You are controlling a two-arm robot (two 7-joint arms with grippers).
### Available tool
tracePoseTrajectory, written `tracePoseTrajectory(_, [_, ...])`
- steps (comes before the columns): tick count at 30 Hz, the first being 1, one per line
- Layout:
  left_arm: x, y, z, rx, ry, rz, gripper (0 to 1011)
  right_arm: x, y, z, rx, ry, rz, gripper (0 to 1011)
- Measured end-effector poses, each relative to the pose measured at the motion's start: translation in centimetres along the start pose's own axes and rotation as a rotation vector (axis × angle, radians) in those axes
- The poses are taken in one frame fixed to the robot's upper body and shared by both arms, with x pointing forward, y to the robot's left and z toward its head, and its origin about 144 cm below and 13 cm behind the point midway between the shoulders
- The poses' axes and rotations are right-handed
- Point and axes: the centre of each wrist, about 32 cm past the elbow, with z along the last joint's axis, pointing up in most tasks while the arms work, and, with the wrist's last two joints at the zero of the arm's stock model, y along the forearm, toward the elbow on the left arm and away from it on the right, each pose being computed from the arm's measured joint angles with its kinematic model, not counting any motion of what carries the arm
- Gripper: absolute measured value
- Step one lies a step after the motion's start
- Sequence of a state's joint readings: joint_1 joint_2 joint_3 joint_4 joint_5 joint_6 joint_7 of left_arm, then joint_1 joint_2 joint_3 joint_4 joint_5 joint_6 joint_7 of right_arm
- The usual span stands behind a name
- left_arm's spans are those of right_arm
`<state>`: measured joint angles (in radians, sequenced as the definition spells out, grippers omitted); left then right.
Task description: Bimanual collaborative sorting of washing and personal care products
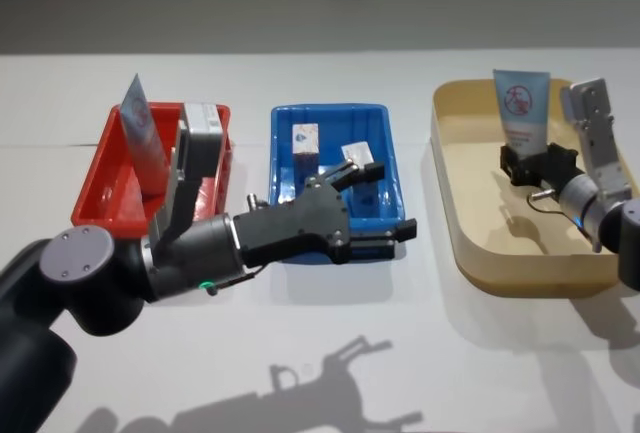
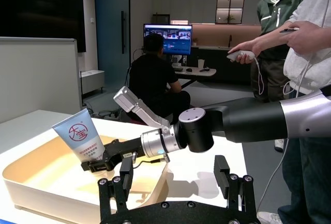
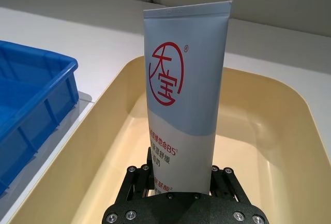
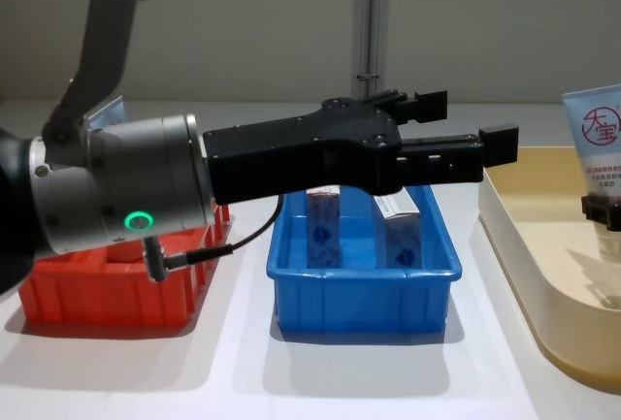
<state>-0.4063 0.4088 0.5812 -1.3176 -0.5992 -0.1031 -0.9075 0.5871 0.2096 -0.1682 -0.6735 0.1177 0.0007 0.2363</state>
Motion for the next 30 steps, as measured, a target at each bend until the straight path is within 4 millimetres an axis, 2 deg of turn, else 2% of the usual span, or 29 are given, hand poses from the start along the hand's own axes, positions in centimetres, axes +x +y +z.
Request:
tracePoseTrajectory(23, [0.00,0.00,0.00,0.000,0.000,0.000,1001,-0.08,0.25,0.25,-0.040,0.019,-0.010,476])
tracePoseTrajectory(30, [0.00,0.00,0.00,0.000,0.000,0.000,1001,-0.06,0.24,0.23,-0.038,0.019,-0.009,679])
